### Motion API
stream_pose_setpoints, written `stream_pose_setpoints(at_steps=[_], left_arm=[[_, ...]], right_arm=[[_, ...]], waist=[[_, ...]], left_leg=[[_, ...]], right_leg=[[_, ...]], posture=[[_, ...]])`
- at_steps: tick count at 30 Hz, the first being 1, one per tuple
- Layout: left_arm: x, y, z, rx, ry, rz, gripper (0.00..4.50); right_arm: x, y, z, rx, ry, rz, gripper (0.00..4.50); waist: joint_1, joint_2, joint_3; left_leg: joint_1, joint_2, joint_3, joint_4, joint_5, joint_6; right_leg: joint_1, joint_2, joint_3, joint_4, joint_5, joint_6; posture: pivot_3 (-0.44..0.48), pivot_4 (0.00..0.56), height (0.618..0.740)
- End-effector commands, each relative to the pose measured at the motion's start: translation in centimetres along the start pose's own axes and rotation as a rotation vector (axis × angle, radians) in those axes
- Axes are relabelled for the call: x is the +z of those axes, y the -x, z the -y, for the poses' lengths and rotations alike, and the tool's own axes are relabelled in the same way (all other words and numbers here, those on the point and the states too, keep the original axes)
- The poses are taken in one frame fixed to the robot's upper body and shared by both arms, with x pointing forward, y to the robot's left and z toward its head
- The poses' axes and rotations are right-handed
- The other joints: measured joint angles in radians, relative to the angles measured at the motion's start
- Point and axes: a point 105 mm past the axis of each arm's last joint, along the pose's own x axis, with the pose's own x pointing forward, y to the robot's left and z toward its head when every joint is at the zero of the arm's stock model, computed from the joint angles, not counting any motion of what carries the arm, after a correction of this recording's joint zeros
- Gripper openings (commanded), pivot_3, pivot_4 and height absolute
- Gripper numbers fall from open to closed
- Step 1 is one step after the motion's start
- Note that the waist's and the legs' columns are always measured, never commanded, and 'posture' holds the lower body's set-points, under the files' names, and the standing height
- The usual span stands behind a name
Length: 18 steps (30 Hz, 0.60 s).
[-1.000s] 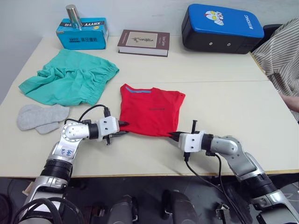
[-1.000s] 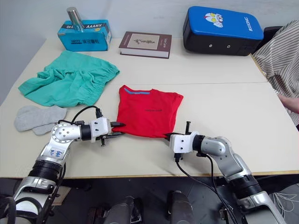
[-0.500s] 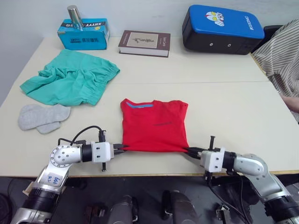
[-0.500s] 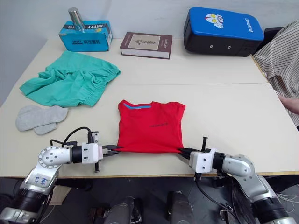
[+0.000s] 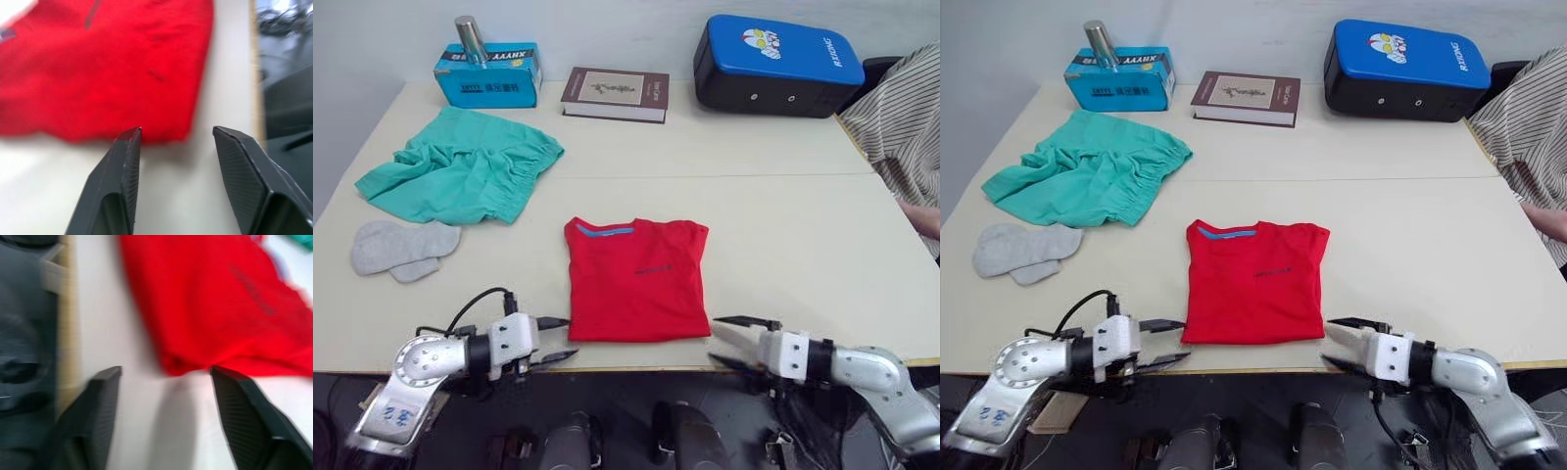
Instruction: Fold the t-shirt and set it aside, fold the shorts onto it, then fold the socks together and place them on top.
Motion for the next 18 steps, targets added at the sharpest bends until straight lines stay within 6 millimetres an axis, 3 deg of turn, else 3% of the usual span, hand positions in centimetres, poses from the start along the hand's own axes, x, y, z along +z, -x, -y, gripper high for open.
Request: stream_pose_setpoints(at_steps=[1,5,8,10,14,18], left_arm=[[2.8,1.7,-0.5,-0.019,0.115,0.1,2.1],[4.6,1.3,-3.1,0.044,0.114,0.175,1.02],[5.0,-1.4,-4.7,0.085,0.063,0.185,0.05],[4.6,-3.6,-5.3,0.116,0.044,0.176,0.0],[3.1,-6.9,-5.5,0.162,0.039,0.132,0.0],[1.0,-8.1,-6.0,0.268,0.087,0.08,0.0]], right_arm=[[4.5,0.2,1.7,0.022,-0.143,0.142,2.85],[6.3,-1.8,3.4,0.018,-0.165,0.214,1.66],[6.1,-4.7,3.6,0.023,-0.133,0.226,0.62],[5.3,-7.0,3.5,0.022,-0.108,0.218,0.03],[3.5,-10.0,3.6,-0.025,-0.084,0.177,0.03],[1.1,-10.2,6.7,-0.247,-0.158,0.144,0.03]], waist=[[-0.002,0.0,0.0],[0.002,-0.001,-0.001],[0.024,-0.001,-0.001],[0.026,-0.001,-0.002],[0.022,-0.002,-0.002],[0.018,-0.003,-0.003]], left_leg=[[0.0,0.0,0.0,0.0,0.0,0.0],[0.0,0.001,-0.002,0.0,-0.002,0.003],[-0.001,0.0,-0.003,0.0,0.0,-0.003],[-0.002,-0.001,-0.002,0.0,0.0,-0.003],[-0.003,-0.005,0.002,0.001,0.001,0.0],[-0.003,-0.005,0.004,0.001,0.001,0.002]], right_leg=[[0.0,0.0,0.0,0.0,0.0,0.0],[0.0,0.001,-0.001,0.0,0.0,-0.001],[0.0,0.002,-0.002,0.0,-0.001,-0.002],[-0.001,0.003,-0.002,0.001,-0.001,-0.002],[-0.002,0.005,-0.002,0.002,0.0,0.001],[-0.003,0.004,-0.001,0.0,0.001,0.002]], posture=[[0.0,0.15,0.74],[0.0,0.15,0.74],[0.0,0.15,0.74],[0.0,0.15,0.74],[0.0,0.15,0.74],[0.0,0.15,0.74]])
